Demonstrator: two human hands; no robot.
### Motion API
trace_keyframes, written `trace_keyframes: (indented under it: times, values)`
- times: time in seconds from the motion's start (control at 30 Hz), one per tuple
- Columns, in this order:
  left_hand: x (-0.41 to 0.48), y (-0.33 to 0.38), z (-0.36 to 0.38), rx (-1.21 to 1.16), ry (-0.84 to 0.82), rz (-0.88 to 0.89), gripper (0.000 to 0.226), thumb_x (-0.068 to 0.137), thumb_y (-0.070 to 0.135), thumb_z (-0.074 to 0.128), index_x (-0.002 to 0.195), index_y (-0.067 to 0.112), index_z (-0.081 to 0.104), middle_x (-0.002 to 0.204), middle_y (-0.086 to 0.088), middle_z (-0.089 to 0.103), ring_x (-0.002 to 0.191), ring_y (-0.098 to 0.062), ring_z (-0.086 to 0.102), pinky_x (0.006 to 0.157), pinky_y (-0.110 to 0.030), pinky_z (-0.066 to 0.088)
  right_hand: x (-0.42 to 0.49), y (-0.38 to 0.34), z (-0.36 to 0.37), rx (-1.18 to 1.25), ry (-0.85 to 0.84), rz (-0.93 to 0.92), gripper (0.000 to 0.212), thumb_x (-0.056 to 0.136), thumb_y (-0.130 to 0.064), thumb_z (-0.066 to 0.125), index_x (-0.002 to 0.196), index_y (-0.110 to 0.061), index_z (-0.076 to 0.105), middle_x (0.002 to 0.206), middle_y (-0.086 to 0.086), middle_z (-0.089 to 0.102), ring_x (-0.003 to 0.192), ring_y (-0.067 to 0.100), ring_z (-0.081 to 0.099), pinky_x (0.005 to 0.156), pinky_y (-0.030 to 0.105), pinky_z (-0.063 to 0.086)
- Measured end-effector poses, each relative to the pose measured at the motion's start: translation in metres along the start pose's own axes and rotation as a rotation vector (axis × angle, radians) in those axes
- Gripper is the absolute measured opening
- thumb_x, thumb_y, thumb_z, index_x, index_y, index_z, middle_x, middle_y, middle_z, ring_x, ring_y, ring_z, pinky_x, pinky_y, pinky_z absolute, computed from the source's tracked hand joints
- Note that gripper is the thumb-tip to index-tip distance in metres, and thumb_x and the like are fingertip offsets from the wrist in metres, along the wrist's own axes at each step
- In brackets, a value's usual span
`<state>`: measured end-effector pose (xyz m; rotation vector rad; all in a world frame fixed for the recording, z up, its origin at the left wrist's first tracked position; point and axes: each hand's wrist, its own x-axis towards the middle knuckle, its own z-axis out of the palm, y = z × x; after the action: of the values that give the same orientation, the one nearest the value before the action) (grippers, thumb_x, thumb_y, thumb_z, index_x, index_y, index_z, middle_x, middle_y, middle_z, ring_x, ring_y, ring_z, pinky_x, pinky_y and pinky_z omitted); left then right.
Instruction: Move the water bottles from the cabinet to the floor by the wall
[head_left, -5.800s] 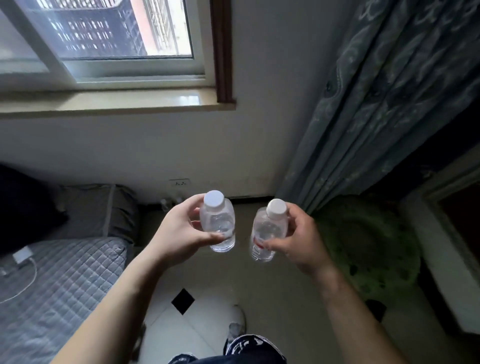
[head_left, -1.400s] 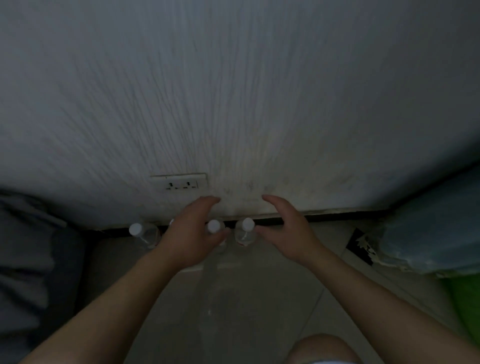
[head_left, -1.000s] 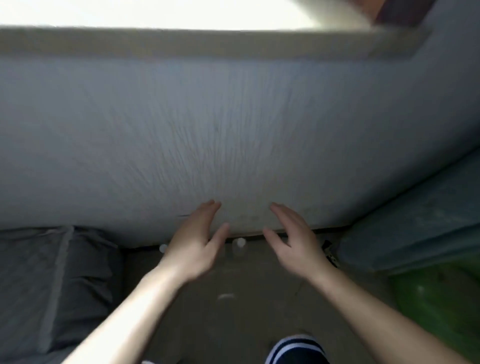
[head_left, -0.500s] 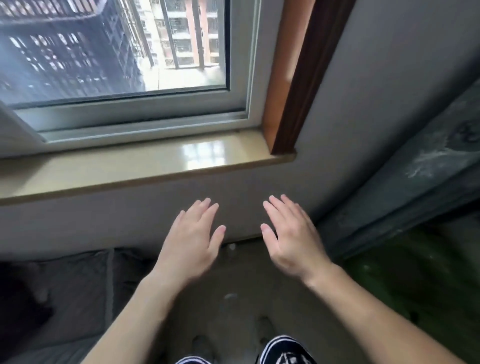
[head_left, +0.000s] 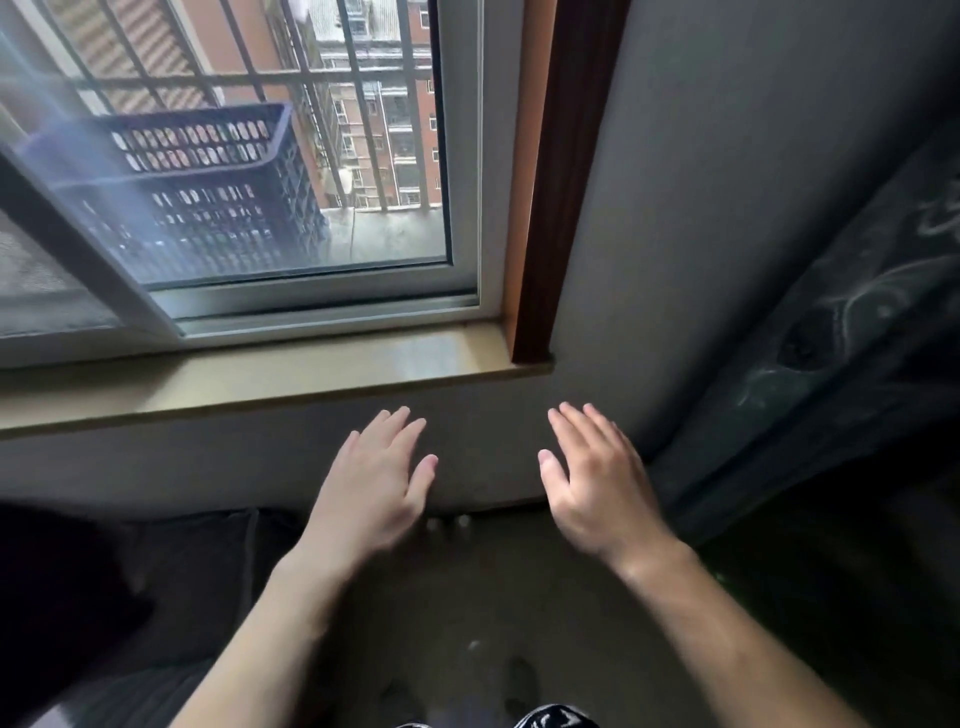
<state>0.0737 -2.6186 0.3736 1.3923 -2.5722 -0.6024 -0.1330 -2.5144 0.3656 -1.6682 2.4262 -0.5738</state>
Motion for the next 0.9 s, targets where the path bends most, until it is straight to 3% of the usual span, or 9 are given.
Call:
trace_keyframes:
  times: [0.27,0.9]
  values:
    - [-0.025,0.000,-0.007,-0.008,-0.009,0.018,0.049,0.100,0.035,0.039,0.147,0.022,0.036,0.157,0.004,0.026,0.147,-0.014,0.017,0.119,-0.037,0.014,-0.031,-0.015,-0.013,-0.031,-0.063,0.032,0.060,0.090,-0.042,0.031,0.143,-0.015,0.042,0.151,0.002,0.040,0.142,0.023,0.029,0.117,0.039,0.020]
    - [-0.100,-0.012,-0.018,-0.024,-0.103,0.275,0.048,0.101,0.036,0.036,0.146,0.023,0.036,0.156,0.006,0.029,0.145,-0.010,0.018,0.117,-0.031,0.014,-0.157,-0.065,-0.025,-0.107,-0.035,0.316,0.065,0.088,-0.041,0.024,0.144,-0.013,0.040,0.151,0.003,0.040,0.142,0.023,0.029,0.117,0.039,0.020]
